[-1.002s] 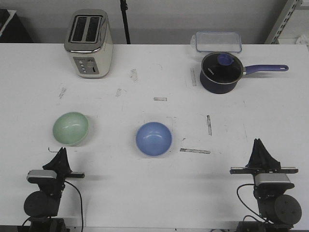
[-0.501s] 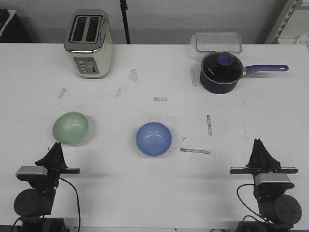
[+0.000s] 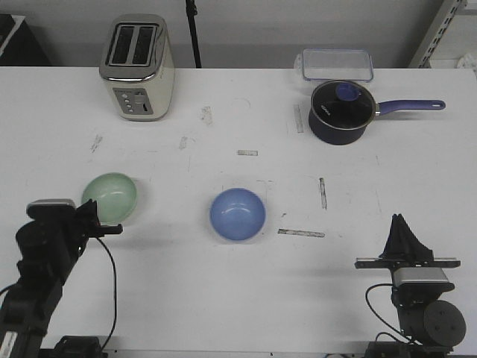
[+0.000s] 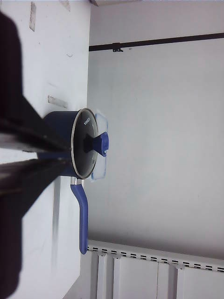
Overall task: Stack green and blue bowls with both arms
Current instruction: 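Move the left gripper forward toward the pale green bowl, then grasp the rim of the pale green bowl with the left gripper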
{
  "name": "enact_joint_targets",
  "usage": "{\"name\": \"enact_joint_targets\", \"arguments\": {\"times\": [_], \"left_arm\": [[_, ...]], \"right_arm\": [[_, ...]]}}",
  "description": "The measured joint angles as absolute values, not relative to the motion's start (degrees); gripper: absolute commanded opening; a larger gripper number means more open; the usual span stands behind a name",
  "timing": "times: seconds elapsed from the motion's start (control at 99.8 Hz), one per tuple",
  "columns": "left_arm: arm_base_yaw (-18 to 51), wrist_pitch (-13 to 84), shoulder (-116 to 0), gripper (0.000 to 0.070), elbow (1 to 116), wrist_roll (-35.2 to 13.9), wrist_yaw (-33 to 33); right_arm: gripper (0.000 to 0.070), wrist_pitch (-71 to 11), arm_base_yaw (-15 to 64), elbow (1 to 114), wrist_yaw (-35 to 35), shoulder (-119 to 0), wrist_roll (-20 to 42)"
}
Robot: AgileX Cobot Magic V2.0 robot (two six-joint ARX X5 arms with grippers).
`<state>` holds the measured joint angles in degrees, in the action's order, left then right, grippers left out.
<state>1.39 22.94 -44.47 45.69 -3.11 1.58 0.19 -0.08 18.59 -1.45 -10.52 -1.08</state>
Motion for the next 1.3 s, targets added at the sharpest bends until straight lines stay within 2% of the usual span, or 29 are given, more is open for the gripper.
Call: {"name": "enact_joint_targets", "arguments": {"times": [0.17, 0.401, 0.491, 0.722, 0.852, 0.912, 0.982, 1.113, 1.303], "left_arm": [[1.4, 26.5, -56.7, 0.0002, 54.1, -3.2, 1.6], [1.1, 25.9, -56.7, 0.0001, 59.9, -6.3, 1.8], [-1.6, 33.5, -59.5, 0.0001, 64.6, -8.3, 3.1], [-6.7, 44.4, -67.8, 0.0002, 76.8, -8.6, 2.5], [-10.4, 47.5, -71.7, 0.0006, 81.0, -8.9, -3.2], [-11.7, 48.9, -73.2, 0.0031, 81.1, -9.7, -6.7], [-12.9, 50.8, -75.1, 0.0112, 81.1, -10.4, -9.4], [-15.2, 52.7, -78.3, 0.0257, 81.1, -11.1, -9.9], [-16.8, 53.7, -82.4, 0.0342, 81.1, -11.3, -11.3]], "right_arm": [[0.0015, 0.2, -0.1, 18.6, -1.5, -10.5, -1.1], [0.0015, 0.2, -0.1, 18.6, -1.5, -10.5, -1.1], [0.0015, 0.2, -0.1, 18.6, -1.5, -10.5, -1.1], [0.0015, 0.2, -0.1, 18.6, -1.5, -10.5, -1.1], [0.0015, 0.2, -0.1, 18.6, -1.5, -10.5, -1.1], [0.0015, 0.2, -0.1, 18.6, -1.5, -10.5, -1.1], [0.0015, 0.2, -0.1, 18.6, -1.5, -10.5, -1.1], [0.0015, 0.2, -0.1, 18.6, -1.5, -10.5, -1.1], [0.0015, 0.2, -0.1, 18.6, -1.5, -10.5, -1.1]]}}
